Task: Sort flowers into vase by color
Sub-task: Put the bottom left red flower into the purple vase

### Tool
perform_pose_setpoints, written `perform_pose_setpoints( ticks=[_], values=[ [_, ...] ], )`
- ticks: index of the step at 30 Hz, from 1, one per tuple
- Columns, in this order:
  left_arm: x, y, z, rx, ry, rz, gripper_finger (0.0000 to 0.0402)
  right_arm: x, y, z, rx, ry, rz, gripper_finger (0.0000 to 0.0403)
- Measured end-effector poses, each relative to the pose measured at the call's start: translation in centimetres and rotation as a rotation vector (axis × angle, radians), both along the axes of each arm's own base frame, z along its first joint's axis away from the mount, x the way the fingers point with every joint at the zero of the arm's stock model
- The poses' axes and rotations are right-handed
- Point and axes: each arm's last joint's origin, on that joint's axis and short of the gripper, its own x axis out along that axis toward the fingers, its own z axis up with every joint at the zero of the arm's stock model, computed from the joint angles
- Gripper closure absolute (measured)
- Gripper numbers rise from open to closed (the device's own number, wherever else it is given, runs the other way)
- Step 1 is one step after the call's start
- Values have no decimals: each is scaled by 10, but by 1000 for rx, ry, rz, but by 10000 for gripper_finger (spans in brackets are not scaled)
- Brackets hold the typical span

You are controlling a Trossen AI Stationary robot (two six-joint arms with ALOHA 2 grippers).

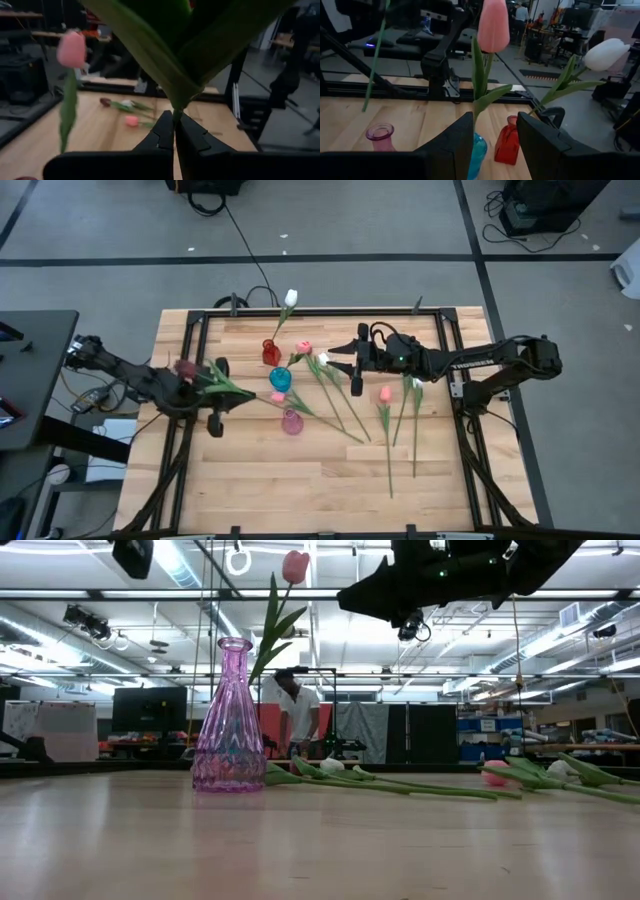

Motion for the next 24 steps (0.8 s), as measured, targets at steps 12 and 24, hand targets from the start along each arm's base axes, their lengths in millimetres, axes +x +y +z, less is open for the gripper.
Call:
perform_pose_setpoints(
  ticks=[12, 24],
  values=[
    [15, -1, -1, -17, 128, 47, 394, 0, 3, 0, 1, 0, 59, 242],
    [29, 9, -14, -47, 256, 63, 394, 1, 5, -2, 20, 20, 66, 243]
  ],
)
